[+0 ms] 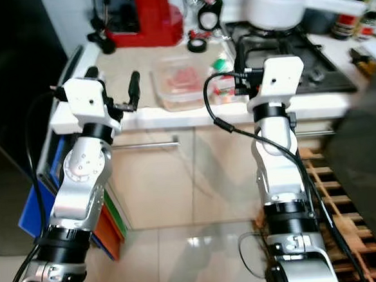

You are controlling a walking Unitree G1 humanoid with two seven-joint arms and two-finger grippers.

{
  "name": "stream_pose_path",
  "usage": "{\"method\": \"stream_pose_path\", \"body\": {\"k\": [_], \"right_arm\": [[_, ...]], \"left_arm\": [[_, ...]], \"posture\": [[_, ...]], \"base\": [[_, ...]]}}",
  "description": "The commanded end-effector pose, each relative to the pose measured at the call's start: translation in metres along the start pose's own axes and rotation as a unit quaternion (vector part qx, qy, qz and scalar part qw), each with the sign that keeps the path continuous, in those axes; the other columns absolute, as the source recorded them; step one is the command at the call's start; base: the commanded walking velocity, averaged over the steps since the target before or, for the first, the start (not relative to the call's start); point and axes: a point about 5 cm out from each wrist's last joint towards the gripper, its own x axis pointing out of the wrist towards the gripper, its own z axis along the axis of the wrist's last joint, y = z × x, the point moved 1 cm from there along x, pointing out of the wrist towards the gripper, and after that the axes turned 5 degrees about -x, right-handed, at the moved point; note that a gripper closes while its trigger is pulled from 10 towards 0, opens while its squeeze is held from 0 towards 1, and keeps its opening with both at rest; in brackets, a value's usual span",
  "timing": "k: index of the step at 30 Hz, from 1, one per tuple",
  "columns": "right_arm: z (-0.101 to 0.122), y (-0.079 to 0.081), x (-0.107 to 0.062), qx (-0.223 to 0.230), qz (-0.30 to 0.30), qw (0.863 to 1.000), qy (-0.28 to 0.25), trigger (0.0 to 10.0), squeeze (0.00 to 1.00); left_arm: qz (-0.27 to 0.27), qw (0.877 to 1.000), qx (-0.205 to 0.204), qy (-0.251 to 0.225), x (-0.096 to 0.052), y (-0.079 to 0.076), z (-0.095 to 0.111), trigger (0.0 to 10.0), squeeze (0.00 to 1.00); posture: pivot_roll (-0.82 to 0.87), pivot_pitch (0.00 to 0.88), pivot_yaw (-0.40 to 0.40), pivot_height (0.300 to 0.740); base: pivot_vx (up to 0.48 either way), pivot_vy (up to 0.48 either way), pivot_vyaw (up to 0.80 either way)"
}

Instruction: Restocking fridge

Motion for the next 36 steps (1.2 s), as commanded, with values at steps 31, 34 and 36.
{"method": "stream_pose_path", "body": {"k": [31, 34, 36], "right_arm": [[-0.007, -0.026, 0.055, 0.001, -0.016, 0.994, 0.113, 10.0, 0.0], [0.0, -0.021, 0.063, 0.013, 0.002, 0.994, 0.105, 10.0, 0.0], [0.002, -0.017, 0.065, 0.028, 0.012, 0.994, 0.103, 10.0, 0.0]], "left_arm": [[-0.028, 0.998, 0.016, 0.062, -0.014, 0.011, 0.008, 10.0, 0.0], [-0.017, 0.998, 0.021, 0.059, -0.016, 0.016, 0.013, 10.0, 0.0], [-0.013, 0.998, 0.024, 0.057, -0.018, 0.017, 0.015, 10.0, 0.0]], "posture": [[0.04, 0.023, 0.063, 0.726], [0.06, 0.023, 0.055, 0.726], [0.07, 0.024, 0.05, 0.726]], "base": [[0.0, 0.0, 0.0], [0.0, 0.0, 0.0], [0.0, 0.0, 0.0]]}}
